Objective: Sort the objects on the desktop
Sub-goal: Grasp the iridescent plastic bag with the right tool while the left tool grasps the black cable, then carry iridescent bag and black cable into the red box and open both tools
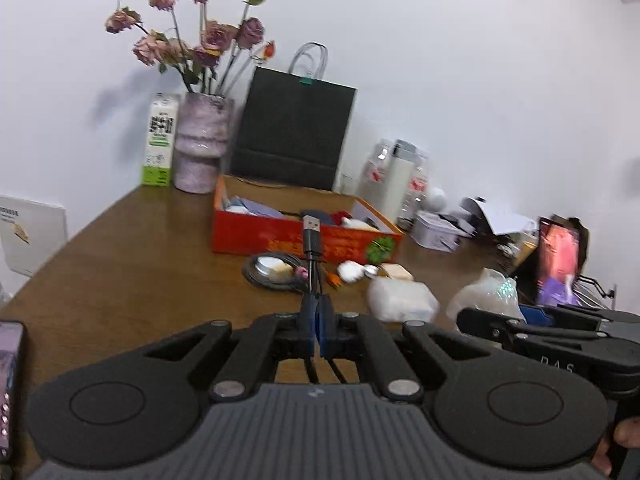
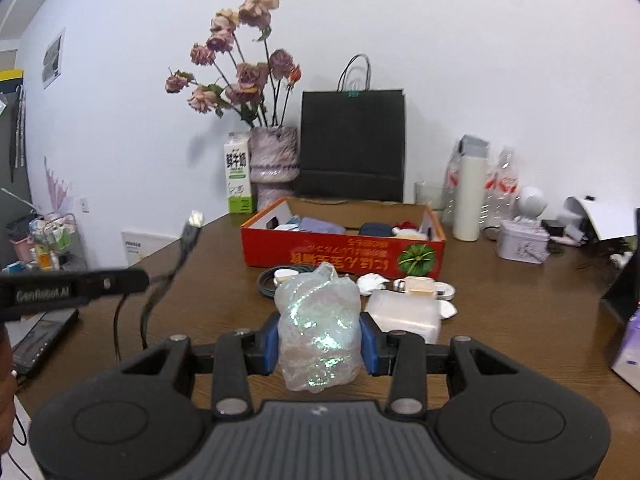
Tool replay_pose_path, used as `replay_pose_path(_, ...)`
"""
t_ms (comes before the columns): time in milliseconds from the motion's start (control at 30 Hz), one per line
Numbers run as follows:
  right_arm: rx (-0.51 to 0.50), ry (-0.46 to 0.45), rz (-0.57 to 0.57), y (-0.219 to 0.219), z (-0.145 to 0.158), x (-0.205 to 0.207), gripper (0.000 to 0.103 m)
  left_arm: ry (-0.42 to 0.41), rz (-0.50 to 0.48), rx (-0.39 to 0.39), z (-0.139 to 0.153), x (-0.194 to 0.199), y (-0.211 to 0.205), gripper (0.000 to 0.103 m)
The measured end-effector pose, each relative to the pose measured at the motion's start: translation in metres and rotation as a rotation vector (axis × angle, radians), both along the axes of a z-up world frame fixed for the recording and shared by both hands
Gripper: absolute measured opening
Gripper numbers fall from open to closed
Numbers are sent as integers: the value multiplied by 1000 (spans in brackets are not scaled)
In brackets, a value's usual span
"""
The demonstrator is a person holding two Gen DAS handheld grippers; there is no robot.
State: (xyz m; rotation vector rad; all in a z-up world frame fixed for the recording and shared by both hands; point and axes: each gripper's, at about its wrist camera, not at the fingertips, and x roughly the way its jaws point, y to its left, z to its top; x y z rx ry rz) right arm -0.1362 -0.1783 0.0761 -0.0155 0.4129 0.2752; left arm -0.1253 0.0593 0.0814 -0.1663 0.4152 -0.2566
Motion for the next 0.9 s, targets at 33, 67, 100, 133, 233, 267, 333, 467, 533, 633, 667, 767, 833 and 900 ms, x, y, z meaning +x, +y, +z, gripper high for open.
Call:
replay_pose_path(33,12,4,3,-2,0,-5,38,-7,-1,1,1,-2,0,2)
replay_pose_path(67,18,5,10,-4,-1,-9,38,-14,-3,0,2,-2,0,2)
replay_pose_path(100,18,0,13,-5,-1,-11,38,-20,-7,-2,4,-3,0,2)
replay_pose_path(133,17,-15,10,-5,-1,-14,38,-27,-4,-8,6,-4,0,2)
replay_pose_path(233,26,-45,-14,-11,-1,-11,38,-40,-7,-13,10,-5,2,2)
replay_pose_path(267,36,-41,-15,-13,0,-9,38,-46,-11,-12,12,-4,2,2)
replay_pose_path(333,46,-41,-17,-17,2,-3,38,-65,-2,-17,21,4,4,2)
replay_pose_path(467,45,-51,-2,-26,21,35,38,-125,-11,-19,58,53,5,2)
replay_pose_path(533,57,-70,-5,-33,39,67,38,-138,-17,-12,80,94,-1,2)
replay_pose_path(633,76,-62,-8,-37,67,133,39,-116,-50,-29,106,163,-11,2)
replay_pose_path(667,79,-28,8,-35,75,164,39,-97,-49,-38,111,190,-12,2)
replay_pose_path(767,112,52,46,-24,85,249,39,-9,-65,-12,109,279,-21,2)
replay_pose_path(833,103,91,38,-11,82,302,39,85,-114,6,91,335,-27,3)
replay_pose_path(900,98,174,36,2,71,361,39,187,-122,54,67,383,-31,3)
